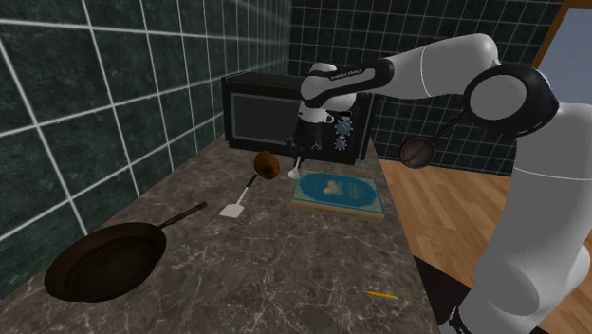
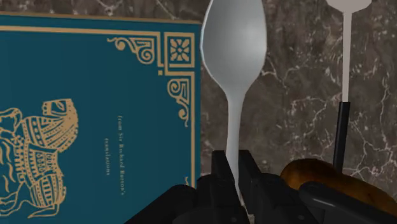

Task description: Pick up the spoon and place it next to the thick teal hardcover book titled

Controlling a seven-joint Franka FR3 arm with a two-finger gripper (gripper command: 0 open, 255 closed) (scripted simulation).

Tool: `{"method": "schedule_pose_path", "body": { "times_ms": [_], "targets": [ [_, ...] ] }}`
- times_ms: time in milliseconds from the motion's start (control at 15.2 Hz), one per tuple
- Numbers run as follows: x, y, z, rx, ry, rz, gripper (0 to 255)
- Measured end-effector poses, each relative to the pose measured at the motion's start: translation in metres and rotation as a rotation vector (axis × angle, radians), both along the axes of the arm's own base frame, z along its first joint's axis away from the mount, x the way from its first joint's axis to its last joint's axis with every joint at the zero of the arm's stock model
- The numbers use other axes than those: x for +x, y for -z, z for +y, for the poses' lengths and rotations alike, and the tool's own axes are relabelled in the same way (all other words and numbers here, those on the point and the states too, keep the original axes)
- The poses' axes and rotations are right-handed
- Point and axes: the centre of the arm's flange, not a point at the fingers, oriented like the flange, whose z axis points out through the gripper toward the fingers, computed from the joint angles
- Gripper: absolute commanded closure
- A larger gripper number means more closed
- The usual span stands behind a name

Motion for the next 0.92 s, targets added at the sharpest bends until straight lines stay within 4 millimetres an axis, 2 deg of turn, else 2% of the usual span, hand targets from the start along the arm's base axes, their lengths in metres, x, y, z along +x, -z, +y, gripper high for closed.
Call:
{"method": "schedule_pose_path", "body": {
  "times_ms": [462, 726, 924],
  "targets": [
    [0.008, 0.003, -0.092, 0.000, 0.000, 0.000, 255],
    [0.018, -0.011, -0.136, -0.001, -0.011, -0.012, 255],
    [0.020, -0.011, -0.176, -0.003, -0.007, -0.012, 255]
  ]
}}
